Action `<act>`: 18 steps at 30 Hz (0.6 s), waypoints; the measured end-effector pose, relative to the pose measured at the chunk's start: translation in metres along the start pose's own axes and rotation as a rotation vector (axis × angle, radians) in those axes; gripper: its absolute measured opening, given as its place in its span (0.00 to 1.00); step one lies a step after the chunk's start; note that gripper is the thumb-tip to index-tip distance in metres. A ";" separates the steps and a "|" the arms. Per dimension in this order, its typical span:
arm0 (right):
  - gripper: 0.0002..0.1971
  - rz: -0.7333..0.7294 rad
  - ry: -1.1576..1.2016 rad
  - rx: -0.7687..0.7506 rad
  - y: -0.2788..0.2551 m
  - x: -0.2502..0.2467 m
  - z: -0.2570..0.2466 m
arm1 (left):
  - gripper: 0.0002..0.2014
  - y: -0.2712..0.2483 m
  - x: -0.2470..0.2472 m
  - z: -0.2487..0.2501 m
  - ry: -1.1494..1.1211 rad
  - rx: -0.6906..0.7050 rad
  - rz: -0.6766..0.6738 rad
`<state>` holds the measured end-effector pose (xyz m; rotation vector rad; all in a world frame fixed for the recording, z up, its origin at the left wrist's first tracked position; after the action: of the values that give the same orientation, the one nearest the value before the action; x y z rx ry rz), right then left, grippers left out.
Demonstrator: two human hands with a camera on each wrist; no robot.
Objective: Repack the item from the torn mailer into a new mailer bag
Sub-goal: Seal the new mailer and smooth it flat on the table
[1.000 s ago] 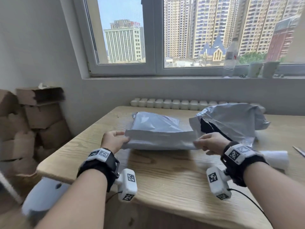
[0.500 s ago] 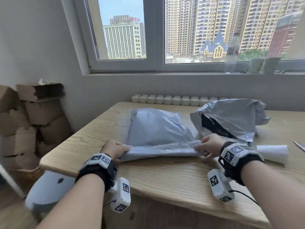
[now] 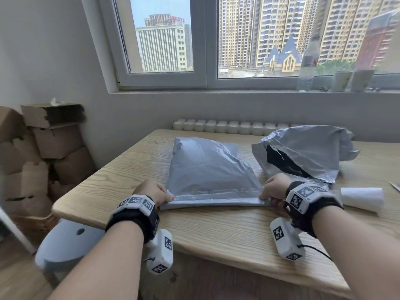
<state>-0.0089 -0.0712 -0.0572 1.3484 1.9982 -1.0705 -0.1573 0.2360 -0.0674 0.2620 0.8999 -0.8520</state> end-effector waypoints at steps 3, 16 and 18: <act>0.07 -0.005 0.033 0.019 0.003 -0.001 0.003 | 0.10 0.002 0.001 -0.001 -0.031 -0.009 -0.015; 0.13 0.202 -0.322 -0.067 -0.019 -0.019 -0.020 | 0.05 -0.007 -0.013 0.046 0.282 0.143 0.115; 0.04 0.271 -0.198 -0.229 -0.023 -0.017 -0.039 | 0.02 -0.008 -0.001 0.078 0.140 0.227 0.030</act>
<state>-0.0228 -0.0525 -0.0149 1.2914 1.6801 -0.7920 -0.1182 0.1892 -0.0175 0.5367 0.9270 -0.9171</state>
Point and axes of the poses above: each hand's wrist, its own y-axis towards the middle knuckle, its own x-axis out of the palm, z = x × y, the point moved 3 cm from there along y, towards the middle knuckle
